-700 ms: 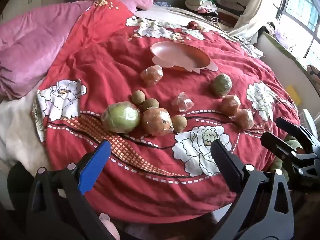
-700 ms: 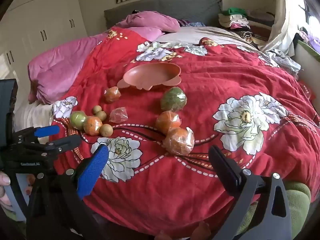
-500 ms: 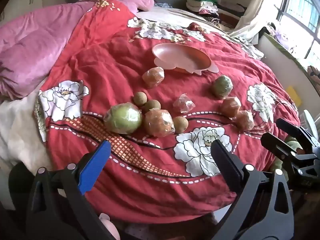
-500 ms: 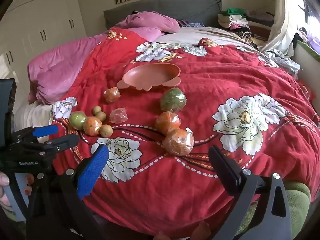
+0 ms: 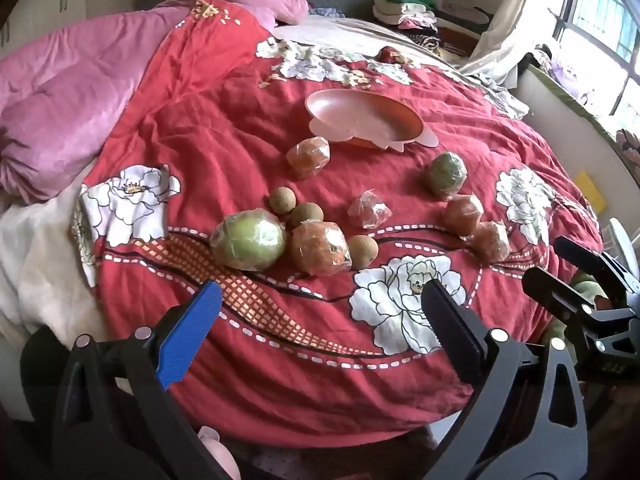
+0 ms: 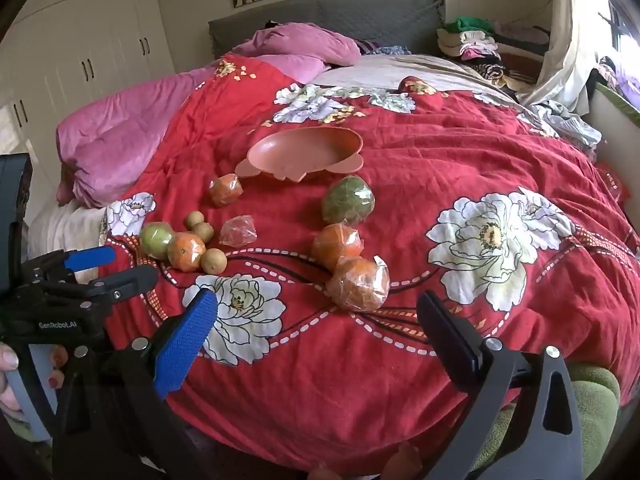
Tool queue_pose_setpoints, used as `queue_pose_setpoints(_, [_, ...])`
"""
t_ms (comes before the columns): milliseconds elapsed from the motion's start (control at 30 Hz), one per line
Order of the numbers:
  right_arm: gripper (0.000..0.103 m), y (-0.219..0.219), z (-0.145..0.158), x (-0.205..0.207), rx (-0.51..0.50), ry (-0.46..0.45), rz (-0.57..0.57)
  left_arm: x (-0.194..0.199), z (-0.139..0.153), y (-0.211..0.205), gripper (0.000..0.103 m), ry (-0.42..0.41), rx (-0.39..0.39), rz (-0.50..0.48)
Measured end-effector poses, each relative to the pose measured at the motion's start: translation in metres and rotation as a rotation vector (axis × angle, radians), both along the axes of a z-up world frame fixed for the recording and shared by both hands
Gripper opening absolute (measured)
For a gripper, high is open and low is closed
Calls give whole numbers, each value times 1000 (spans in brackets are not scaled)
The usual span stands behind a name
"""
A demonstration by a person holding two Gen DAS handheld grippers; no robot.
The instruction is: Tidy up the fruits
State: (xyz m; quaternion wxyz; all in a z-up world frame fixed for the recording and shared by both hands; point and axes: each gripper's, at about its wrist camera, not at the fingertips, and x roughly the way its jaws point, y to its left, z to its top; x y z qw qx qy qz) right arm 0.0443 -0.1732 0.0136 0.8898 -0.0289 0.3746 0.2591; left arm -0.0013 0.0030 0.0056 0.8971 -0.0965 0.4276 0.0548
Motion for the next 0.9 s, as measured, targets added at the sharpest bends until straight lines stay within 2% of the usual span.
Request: queue_pose_setpoints(900, [99,-2,-1,0,-4,-5,-1,1,6,0,94,-8,1,-1])
